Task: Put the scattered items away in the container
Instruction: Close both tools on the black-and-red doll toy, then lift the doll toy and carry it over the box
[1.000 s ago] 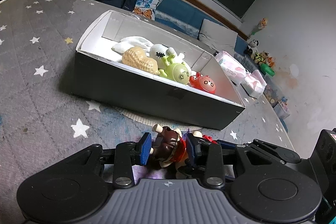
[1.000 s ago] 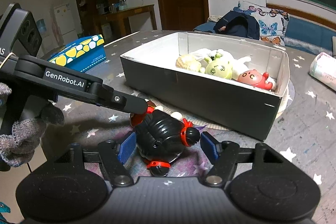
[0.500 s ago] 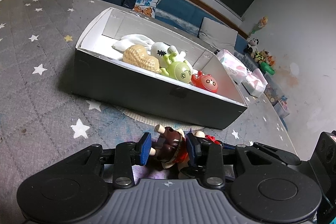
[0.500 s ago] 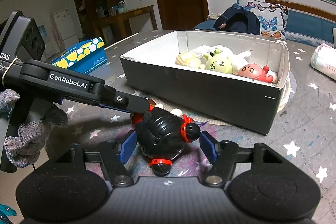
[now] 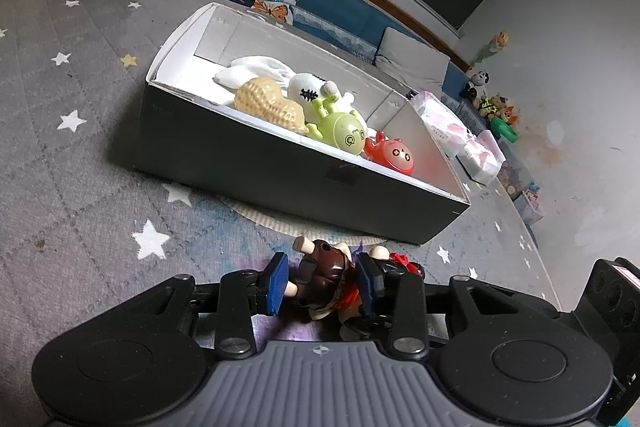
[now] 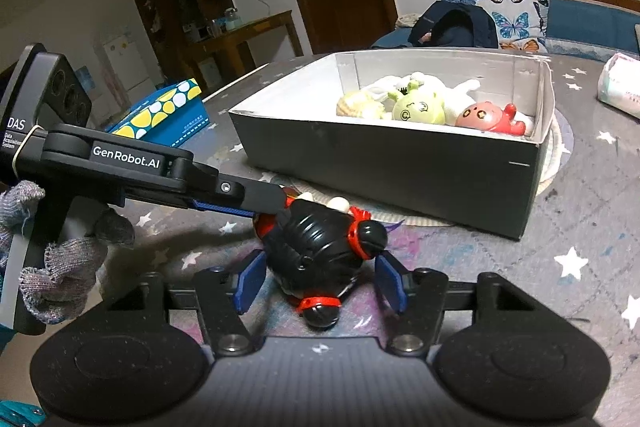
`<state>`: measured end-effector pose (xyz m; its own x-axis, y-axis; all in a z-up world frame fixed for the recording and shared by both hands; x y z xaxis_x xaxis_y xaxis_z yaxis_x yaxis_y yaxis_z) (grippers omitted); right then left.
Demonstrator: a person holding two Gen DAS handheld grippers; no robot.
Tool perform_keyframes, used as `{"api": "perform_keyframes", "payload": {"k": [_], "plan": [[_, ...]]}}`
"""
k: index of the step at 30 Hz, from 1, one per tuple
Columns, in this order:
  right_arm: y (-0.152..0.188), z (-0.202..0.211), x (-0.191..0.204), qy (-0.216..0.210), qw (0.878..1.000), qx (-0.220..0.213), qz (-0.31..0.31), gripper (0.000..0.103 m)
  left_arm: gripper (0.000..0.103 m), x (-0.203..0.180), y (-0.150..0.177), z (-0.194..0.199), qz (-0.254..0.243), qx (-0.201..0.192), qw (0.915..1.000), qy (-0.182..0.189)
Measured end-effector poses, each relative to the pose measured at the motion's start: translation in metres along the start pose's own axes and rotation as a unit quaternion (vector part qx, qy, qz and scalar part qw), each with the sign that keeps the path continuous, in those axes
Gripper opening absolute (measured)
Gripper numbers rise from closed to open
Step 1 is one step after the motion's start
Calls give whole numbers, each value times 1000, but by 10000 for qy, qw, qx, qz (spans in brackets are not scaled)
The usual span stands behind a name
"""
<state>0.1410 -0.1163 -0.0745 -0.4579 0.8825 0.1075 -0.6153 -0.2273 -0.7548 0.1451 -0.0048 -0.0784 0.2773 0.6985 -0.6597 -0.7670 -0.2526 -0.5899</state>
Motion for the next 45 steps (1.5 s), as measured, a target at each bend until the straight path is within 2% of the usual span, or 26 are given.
{"api": "perform_keyframes", "payload": {"k": [9, 17, 23, 25, 27, 35, 41, 45], "plan": [[1, 0, -1, -241, 9992, 32, -305, 62, 40, 1, 1, 0, 54, 0, 10000, 42], [-2, 1, -2, -251, 9986, 40, -454, 62, 41, 1, 4, -1, 35, 28, 10000, 25], [-3, 2, -4, -147, 9985, 41, -519, 55, 41, 0, 6, -1, 57, 3, 10000, 73], [-3, 4, -3, -134, 9987, 30, -493, 54, 32, -3, 8, 0, 45, 9, 9999, 158], [-4, 6, -2, -104, 9990, 22, -434, 54, 31, -6, 8, 0, 40, 11, 9999, 153], [-12, 19, -1, -73, 9993, -123, -343, 51, 29, -11, 9, 7, 109, -52, 9998, 182], [-27, 32, 1, -69, 9990, -333, -274, 50, 29, -21, -1, 16, 90, -288, 9993, 233], [-27, 29, 0, -90, 9991, -294, -281, 50, 29, -17, 0, 14, 173, -261, 9993, 208]]}}
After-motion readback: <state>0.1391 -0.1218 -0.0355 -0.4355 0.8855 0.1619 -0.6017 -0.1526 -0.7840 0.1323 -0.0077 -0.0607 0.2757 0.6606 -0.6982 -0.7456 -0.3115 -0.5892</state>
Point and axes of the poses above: each gripper's, at about its wrist camera, not at the fingertips, and z roughly against the way its jaws point, x to its left, y to its underside, the point moved 9 cm from there along -z, roughly the way its jaws point, and after that the axes turned 15 degrees about y, right-handed, at the moved point
